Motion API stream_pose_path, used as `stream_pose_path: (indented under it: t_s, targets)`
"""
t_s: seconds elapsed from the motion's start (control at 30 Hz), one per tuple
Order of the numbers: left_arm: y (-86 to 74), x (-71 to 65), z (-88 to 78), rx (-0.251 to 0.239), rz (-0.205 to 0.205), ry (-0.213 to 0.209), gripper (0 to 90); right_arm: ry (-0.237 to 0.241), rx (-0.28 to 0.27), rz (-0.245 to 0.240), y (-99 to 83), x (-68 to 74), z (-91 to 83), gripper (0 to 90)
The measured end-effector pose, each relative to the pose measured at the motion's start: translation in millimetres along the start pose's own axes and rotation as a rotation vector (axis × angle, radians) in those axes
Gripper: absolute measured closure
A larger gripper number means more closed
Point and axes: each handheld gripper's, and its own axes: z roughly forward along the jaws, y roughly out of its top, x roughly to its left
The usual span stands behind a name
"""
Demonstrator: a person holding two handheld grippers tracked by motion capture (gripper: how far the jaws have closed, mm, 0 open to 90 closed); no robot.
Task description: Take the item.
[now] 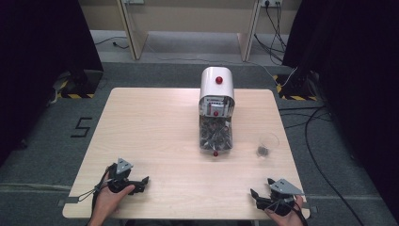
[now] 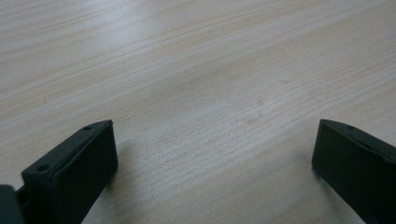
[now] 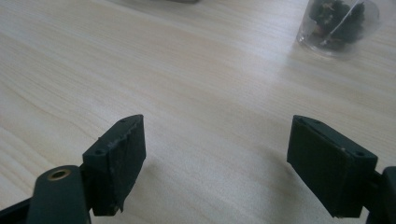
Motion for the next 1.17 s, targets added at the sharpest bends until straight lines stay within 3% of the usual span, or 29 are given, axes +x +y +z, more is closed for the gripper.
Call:
stream_pose_path:
  t_s: [0.3, 0.63, 1.17]
  targets:
    - [0.0, 0.0, 0.0, 0.0, 0.0, 0.0, 0.0, -0.002, 0.011, 0.008, -6.9, 1.6, -0.5, 17.0]
    - [0.0, -0.1, 0.0, 0.0, 0.0, 0.001, 0.0, -0.005, -0.022, 0.01, -14.4, 2.6, -4.1, 15.5]
    - [0.0, 0.0, 0.0, 0.0, 0.0, 0.0, 0.0, -0.005, -0.023, 0.017, -15.0, 3.1, -4.4, 15.4]
